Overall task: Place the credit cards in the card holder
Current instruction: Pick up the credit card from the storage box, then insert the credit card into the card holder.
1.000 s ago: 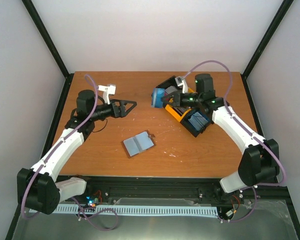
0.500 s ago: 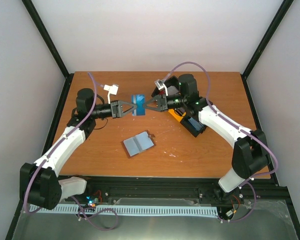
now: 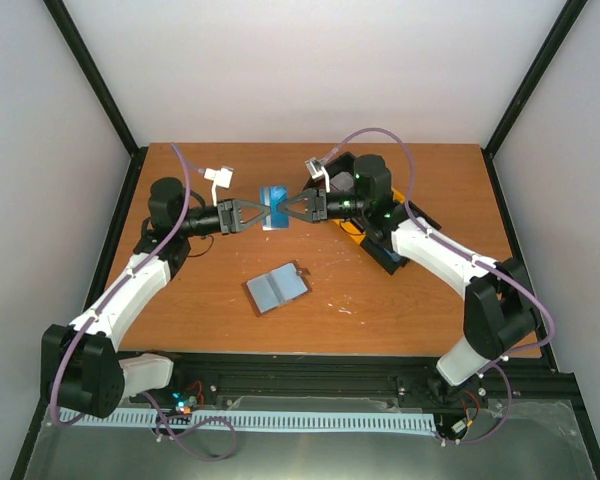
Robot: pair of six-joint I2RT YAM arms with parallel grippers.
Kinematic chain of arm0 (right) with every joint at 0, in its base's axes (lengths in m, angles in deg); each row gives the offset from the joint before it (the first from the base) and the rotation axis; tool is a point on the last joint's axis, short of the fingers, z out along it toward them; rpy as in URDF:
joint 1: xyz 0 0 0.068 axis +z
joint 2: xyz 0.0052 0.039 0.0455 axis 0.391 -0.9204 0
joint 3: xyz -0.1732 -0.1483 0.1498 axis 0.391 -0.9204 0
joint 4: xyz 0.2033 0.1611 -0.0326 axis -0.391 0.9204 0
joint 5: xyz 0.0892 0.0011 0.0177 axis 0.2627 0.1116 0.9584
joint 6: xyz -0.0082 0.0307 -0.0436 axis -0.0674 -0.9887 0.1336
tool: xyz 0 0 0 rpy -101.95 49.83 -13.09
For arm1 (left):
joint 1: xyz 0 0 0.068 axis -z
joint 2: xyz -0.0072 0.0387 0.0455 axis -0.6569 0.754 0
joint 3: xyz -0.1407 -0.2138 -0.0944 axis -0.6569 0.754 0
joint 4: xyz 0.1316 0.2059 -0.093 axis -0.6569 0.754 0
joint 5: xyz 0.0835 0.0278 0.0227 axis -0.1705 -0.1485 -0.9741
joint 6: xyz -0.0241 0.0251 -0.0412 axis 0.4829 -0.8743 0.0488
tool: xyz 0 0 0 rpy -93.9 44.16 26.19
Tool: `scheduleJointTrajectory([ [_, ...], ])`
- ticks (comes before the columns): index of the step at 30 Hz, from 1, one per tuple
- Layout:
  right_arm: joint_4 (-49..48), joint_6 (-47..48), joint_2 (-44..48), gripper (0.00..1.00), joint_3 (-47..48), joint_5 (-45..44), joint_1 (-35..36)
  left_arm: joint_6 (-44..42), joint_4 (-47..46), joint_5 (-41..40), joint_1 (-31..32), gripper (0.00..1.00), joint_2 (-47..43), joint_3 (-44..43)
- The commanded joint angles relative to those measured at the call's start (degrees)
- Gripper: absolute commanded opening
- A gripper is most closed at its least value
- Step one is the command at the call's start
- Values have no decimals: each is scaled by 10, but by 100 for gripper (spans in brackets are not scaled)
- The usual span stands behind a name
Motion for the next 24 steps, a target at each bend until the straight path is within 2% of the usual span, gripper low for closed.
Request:
scheduleJointTrajectory([
  [1, -129, -81, 21, 8, -46, -63, 14, 22, -46, -21, -4, 1, -9, -1],
  [4, -197, -120, 31, 9, -76, -72, 14, 33, -54, -36, -6, 1, -13, 6],
  [6, -222, -133, 31, 3, -84, -70, 16, 34, -54, -37, -7, 1, -11, 6],
  [7, -219, -132, 30, 3, -83, -69, 16, 30, -45, -41, -7, 6, -10, 5],
  [9, -178, -106, 31, 3, -75, -69, 15, 2, 10, -67, -10, 38, -12, -2],
  [10, -125, -74, 32, 3, -65, -73, 11, -18, 57, -97, -12, 54, -17, -8],
  [12, -20, -10, 27, 3, -45, -76, -1, -67, 189, -187, -14, 74, -23, -19],
  [13, 47, 28, 20, 3, -31, -76, -7, -89, 249, -232, -15, 78, -25, -23],
  [16, 238, 157, -15, 3, 13, -93, -13, -118, 376, -348, -15, 80, -33, -9],
  [18, 320, 222, -50, 3, 34, -101, -13, -104, 424, -416, -15, 80, -44, 15],
  [20, 344, 241, -76, 3, 28, -106, -12, -82, 443, -442, -15, 80, -55, 51],
  [24, 346, 257, -126, 3, 22, -102, 3, -52, 430, -412, -13, 76, -54, 102],
])
